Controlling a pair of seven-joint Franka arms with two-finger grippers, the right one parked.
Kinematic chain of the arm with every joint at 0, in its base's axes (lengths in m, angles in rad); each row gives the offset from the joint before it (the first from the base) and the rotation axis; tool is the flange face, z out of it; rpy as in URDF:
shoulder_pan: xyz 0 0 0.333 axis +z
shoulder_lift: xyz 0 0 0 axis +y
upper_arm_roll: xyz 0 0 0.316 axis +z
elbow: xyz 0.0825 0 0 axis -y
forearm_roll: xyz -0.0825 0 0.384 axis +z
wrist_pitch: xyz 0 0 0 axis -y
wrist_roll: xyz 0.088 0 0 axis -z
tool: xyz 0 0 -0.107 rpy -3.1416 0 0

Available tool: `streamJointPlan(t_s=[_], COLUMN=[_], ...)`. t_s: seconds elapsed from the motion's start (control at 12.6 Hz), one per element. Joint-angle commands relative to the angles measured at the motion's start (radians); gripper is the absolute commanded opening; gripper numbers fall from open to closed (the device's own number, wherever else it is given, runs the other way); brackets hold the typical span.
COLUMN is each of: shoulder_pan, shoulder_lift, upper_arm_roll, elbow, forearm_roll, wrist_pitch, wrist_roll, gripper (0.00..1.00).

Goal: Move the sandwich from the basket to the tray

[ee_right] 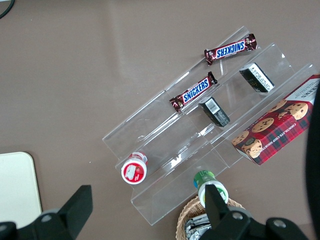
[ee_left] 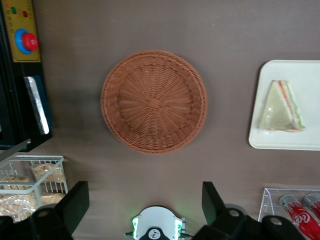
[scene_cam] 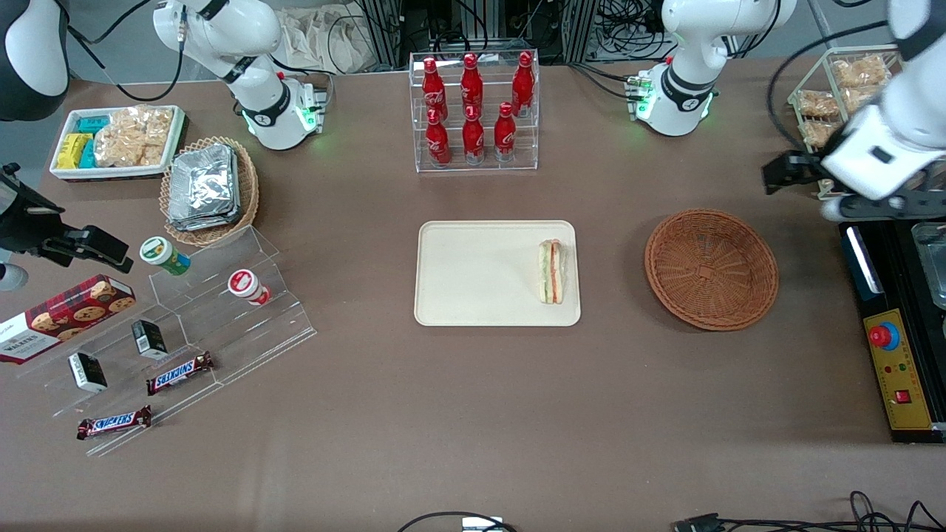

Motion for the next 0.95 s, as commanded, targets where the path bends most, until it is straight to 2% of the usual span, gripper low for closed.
streamJointPlan(t_s=[0.0,0.4,0.87], shoulder_pan=[-0.028,-0.020,-0.025], shoulder_lift=[-0.055,-0.009,0.031], upper_arm_roll=[0.051,0.055,0.054], elbow=[-0.066,-0.052,-0.028], forearm_roll=[-0.009,0.020,0.020], wrist_pitch=[0.046,0.123,0.125], wrist_roll=[0.039,0.060,0.060], gripper=[1.00,1.00,1.00])
